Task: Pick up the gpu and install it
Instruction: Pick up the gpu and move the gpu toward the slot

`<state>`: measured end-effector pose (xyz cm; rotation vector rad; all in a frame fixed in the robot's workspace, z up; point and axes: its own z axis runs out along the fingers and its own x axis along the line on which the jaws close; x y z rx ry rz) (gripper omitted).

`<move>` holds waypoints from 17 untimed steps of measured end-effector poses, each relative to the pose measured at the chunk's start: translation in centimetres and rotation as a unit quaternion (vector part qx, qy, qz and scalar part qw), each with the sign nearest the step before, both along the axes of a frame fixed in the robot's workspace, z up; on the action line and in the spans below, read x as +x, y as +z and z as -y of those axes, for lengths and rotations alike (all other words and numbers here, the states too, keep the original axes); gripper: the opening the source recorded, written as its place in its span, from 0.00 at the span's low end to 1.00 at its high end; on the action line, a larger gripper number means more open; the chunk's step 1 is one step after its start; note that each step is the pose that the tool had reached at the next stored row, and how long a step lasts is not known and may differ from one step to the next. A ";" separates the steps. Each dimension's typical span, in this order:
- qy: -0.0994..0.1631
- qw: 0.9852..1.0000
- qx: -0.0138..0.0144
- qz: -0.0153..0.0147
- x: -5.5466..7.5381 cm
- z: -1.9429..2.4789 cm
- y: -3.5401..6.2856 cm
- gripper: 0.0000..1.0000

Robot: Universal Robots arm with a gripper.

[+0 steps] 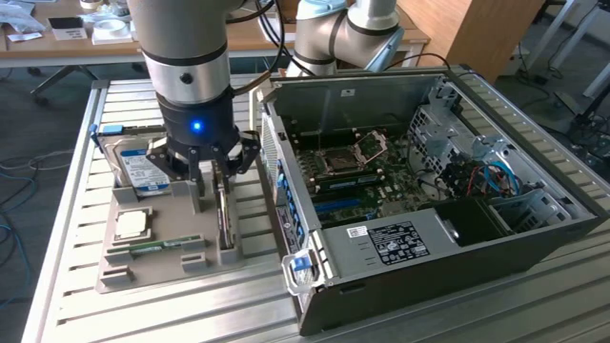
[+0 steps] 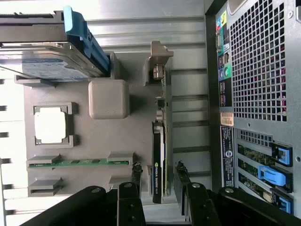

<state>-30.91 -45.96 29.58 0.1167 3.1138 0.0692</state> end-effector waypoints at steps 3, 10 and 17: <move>0.000 1.000 0.000 0.000 0.0 0.00 0.03 0.42; 0.000 1.000 0.000 0.000 0.0 0.00 0.03 0.42; 0.000 1.000 0.000 0.000 0.0 0.00 -0.02 0.42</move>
